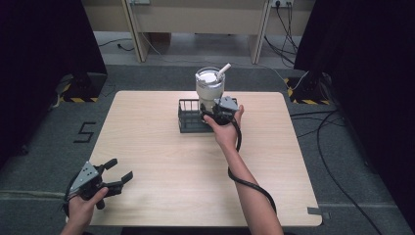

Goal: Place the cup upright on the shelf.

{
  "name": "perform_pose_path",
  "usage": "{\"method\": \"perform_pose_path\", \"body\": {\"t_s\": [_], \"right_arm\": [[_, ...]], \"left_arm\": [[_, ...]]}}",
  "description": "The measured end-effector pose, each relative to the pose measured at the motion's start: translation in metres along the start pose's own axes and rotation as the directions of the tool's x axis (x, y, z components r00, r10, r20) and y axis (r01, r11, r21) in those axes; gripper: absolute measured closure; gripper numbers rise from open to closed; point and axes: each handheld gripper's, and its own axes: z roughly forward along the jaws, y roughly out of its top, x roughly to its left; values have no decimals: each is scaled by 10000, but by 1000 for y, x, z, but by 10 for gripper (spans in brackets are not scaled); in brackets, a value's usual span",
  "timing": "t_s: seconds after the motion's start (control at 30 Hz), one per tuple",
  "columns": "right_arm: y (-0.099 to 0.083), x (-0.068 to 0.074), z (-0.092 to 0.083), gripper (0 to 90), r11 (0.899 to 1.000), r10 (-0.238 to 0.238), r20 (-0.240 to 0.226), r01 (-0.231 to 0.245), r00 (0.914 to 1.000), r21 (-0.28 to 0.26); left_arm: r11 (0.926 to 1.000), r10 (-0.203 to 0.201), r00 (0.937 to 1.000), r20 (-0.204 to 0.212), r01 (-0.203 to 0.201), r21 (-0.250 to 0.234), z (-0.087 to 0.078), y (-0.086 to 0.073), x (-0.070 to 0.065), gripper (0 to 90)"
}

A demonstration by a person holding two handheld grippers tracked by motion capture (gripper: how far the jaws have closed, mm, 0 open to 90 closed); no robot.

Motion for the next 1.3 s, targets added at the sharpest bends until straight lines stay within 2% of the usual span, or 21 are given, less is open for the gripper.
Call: {"method": "perform_pose_path", "body": {"t_s": [0.4,0.9,1.3], "right_arm": [[-1,-3,-15,149,10000,-78,-200,77,9998,-40],[-9,-10,-45,149,10000,-9,-425,7,9991,-38],[-18,-9,-71,149,10000,50,-573,-53,9983,-49]], "left_arm": [[10000,13,10000,-6,-13,0,0,0,0,141],[10000,32,10000,-2,-32,7,0,0,-1,141],[10000,61,10000,-7,-61,62,0,0,-1,141]]}}
